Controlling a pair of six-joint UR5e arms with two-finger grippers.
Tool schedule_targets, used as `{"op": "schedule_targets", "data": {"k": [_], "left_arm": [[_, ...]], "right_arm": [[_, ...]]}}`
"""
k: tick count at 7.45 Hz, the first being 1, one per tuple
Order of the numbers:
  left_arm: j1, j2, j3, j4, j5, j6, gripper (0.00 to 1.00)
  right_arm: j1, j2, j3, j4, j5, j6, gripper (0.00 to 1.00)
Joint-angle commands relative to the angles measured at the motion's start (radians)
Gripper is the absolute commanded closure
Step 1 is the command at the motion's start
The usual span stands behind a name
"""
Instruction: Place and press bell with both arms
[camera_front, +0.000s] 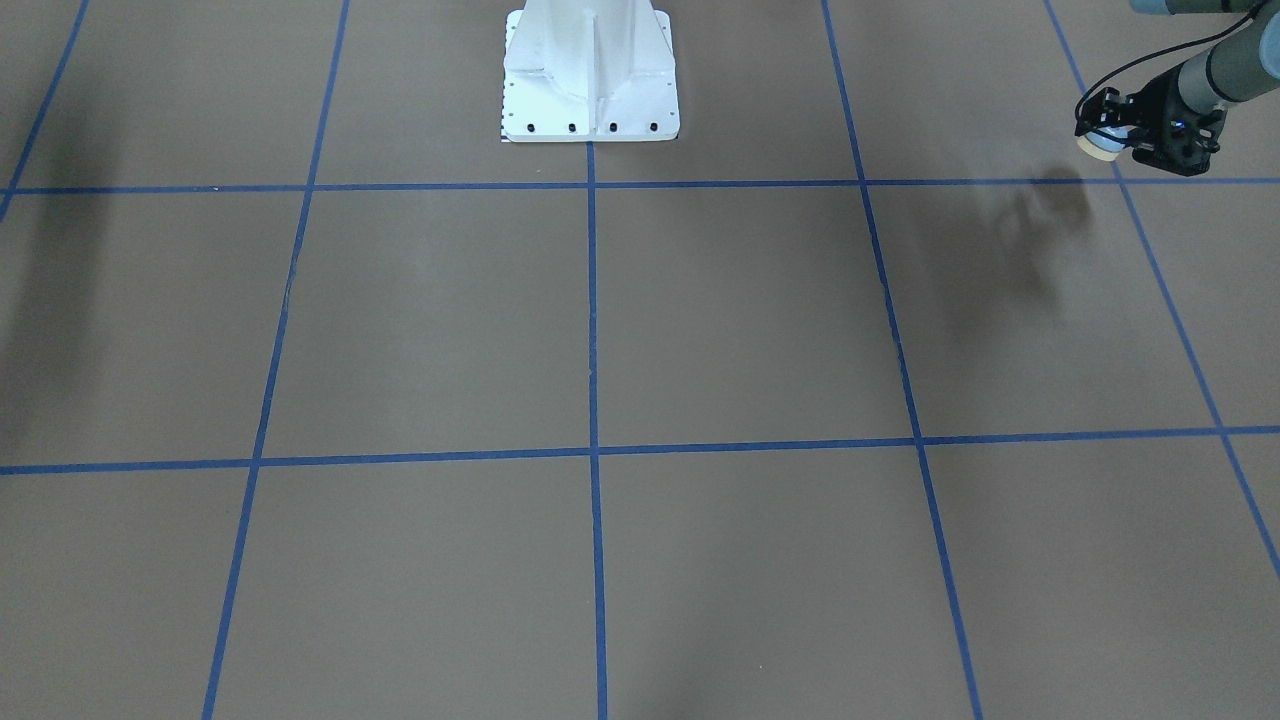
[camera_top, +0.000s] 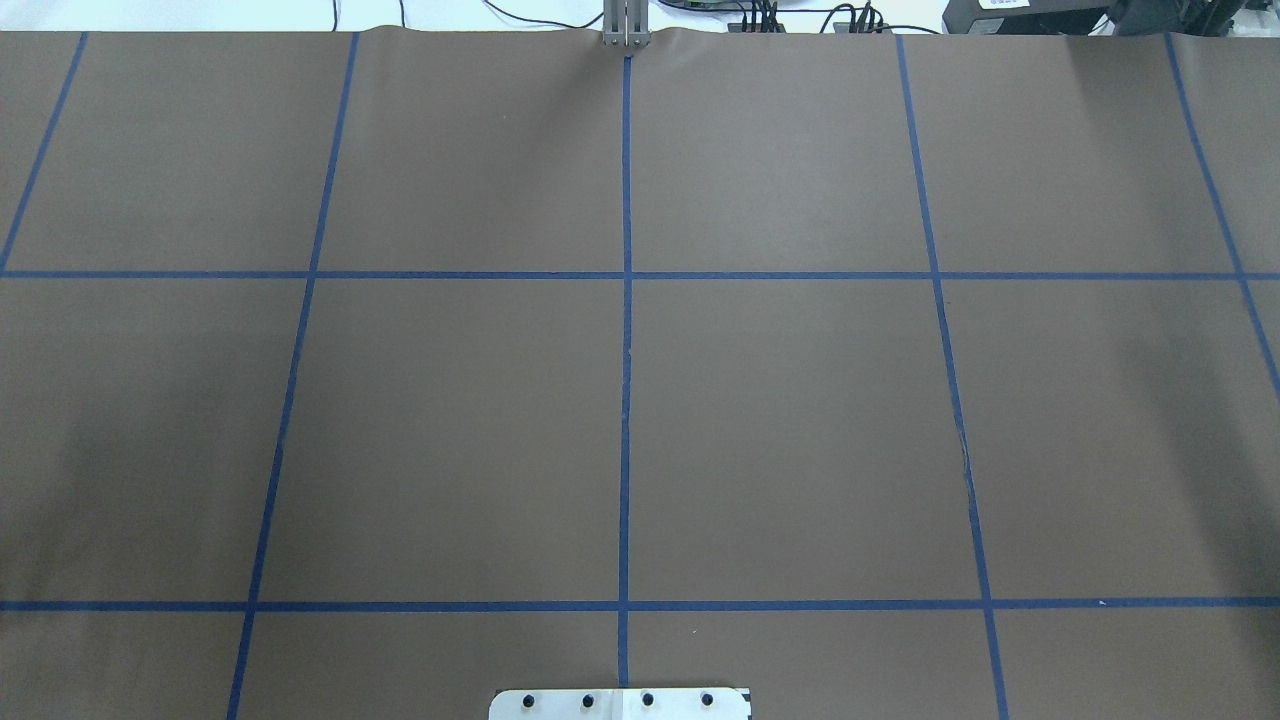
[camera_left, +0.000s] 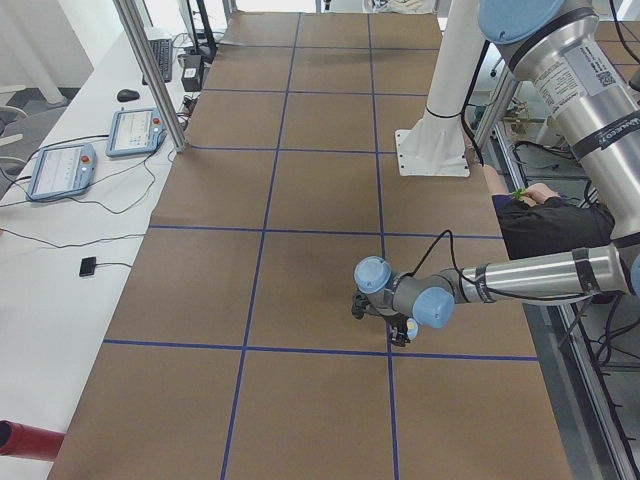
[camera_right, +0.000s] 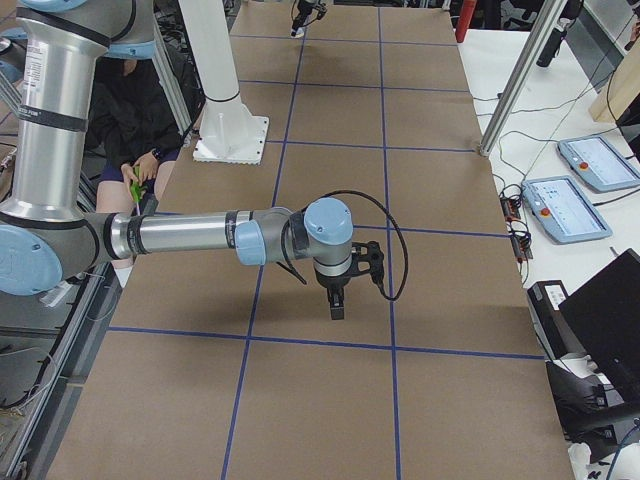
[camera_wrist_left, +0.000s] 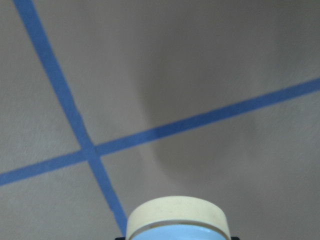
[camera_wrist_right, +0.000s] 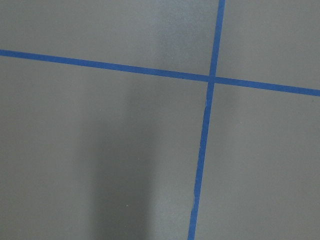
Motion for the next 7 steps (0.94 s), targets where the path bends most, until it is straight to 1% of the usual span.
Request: {"op": "schedule_targets", "data": {"k": [1, 2, 5, 7], "left_arm": [[-0.028, -0.15, -0.002, 0.136, 0.002, -0.011, 0.55], [-0.032, -0.218, -0.004, 0.201, 0.002, -0.011, 0.55], [-0.054, -0.504, -0.008, 0.536, 0.005, -0.011, 0.55], [-0.054, -0.69, 0.009, 0.711, 0.006, -0.034, 0.55]], "right_arm": [[0.0, 0.0, -0.003, 0.001, 0.0, 0.002, 0.0], [0.0, 0.0, -0.003, 0.002, 0.002, 0.0, 0.0], [0.0, 0.002, -0.003, 0.001, 0.0, 0.0, 0.0], [0.0, 0.002, -0.003, 0.002, 0.0, 0.002, 0.0]]}}
